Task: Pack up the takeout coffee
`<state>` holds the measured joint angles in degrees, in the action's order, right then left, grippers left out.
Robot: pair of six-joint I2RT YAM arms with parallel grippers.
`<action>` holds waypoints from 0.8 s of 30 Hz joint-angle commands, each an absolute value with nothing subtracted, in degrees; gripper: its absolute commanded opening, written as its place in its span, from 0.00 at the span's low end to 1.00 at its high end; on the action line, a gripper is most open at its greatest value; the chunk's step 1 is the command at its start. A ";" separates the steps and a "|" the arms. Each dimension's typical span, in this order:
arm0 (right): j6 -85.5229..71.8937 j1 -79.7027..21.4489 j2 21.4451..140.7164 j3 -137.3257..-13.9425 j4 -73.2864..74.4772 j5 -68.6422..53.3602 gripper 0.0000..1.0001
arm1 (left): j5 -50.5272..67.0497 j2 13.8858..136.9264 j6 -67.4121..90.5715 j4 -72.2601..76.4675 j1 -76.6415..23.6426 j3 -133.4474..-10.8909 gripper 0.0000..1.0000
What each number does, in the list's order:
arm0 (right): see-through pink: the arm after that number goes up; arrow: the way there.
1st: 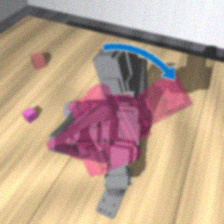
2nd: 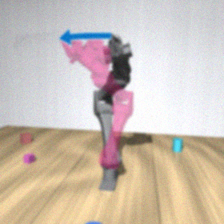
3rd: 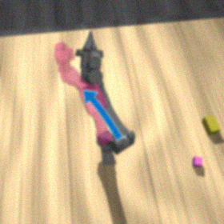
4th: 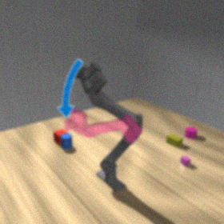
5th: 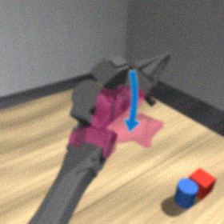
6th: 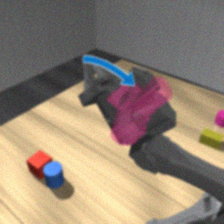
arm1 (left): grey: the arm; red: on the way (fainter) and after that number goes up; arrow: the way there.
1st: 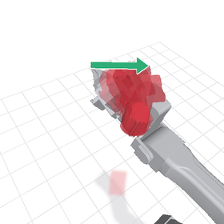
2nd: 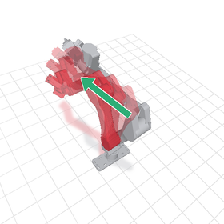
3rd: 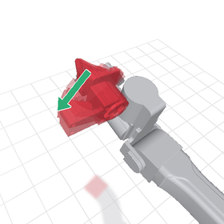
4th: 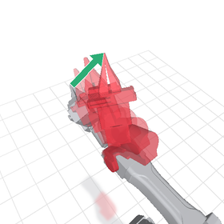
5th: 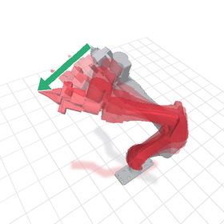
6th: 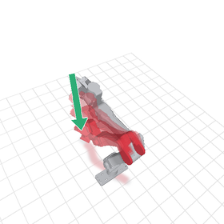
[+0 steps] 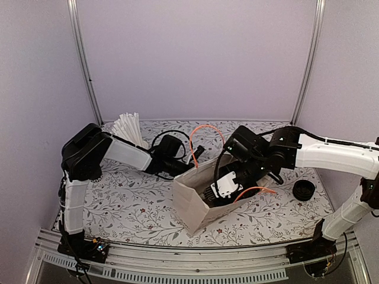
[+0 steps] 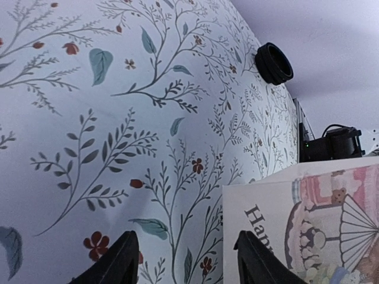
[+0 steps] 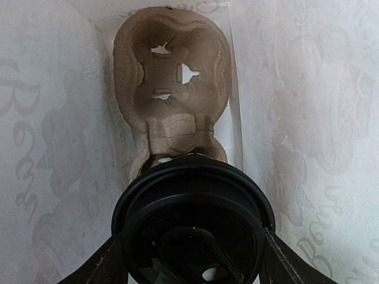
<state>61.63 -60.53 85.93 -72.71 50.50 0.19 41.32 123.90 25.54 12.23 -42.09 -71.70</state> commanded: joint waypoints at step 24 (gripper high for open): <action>59.69 -55.46 102.04 -80.25 58.83 -11.72 0.36 | 37.85 113.53 24.31 11.98 -38.43 -63.49 0.59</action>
